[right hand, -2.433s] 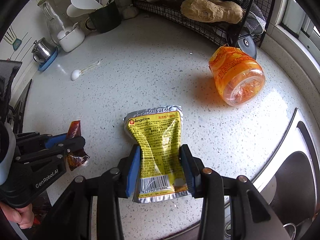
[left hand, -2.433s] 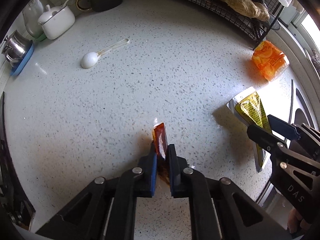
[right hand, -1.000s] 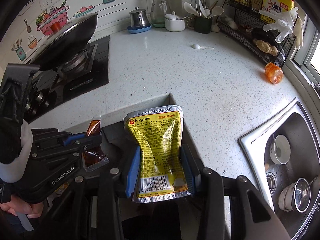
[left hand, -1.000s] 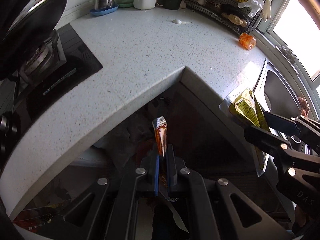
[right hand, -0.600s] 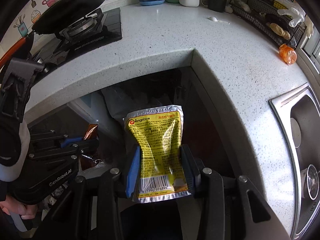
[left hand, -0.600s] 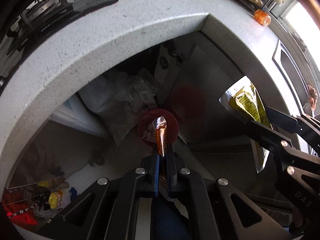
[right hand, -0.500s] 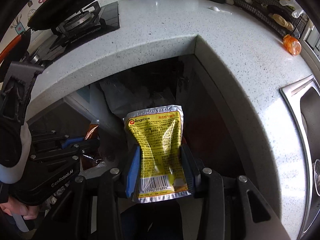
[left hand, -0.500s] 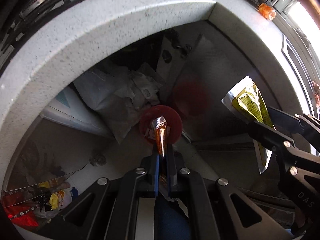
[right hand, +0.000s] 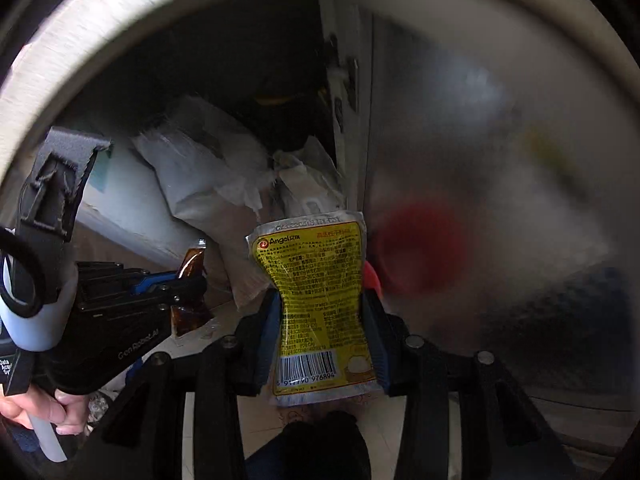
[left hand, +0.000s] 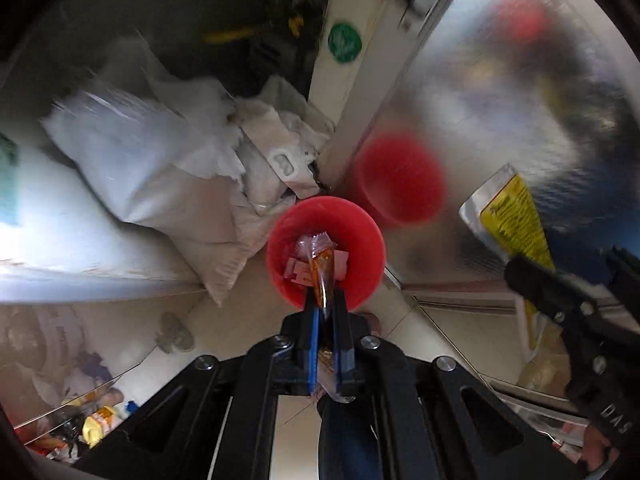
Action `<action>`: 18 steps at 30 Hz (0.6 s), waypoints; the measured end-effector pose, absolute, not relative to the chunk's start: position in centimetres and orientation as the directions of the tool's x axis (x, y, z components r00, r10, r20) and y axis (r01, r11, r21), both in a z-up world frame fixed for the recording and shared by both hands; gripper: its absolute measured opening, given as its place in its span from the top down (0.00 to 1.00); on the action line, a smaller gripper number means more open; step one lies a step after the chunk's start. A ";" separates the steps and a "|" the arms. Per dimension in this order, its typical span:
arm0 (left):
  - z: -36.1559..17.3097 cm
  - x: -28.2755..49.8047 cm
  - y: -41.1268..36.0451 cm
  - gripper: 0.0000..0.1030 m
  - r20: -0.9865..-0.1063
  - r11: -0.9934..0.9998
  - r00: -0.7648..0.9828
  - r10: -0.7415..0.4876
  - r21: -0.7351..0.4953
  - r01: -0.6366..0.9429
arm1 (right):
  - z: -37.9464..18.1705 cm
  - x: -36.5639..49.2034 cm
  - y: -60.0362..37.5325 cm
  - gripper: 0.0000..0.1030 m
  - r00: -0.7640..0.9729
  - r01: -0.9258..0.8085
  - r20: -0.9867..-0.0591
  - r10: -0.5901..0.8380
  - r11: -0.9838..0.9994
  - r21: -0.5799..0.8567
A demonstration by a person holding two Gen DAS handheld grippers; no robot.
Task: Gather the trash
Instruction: 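Carry both sauce packets down to the red bucket with both grippers, then open the left gripper over the red bucket, dropping the brown packet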
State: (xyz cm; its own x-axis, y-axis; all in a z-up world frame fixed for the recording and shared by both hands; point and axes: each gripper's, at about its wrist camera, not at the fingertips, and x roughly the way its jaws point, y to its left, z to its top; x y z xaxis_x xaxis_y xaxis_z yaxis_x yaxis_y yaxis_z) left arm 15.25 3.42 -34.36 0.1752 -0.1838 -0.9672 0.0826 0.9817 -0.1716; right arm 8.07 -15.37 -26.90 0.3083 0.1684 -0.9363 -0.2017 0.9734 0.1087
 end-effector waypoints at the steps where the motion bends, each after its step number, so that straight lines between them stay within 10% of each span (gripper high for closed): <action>1: -35.6 15.7 3.3 0.96 -0.968 0.981 0.167 -0.187 -0.175 0.083 | -28.5 8.5 -15.4 0.63 0.298 -0.191 -0.939 0.170 0.975 0.116; 18: -45.3 19.2 0.5 0.93 -0.978 0.976 0.087 -0.188 -0.176 0.132 | -39.2 11.9 -17.3 0.63 0.261 -0.093 -0.956 0.137 0.989 0.116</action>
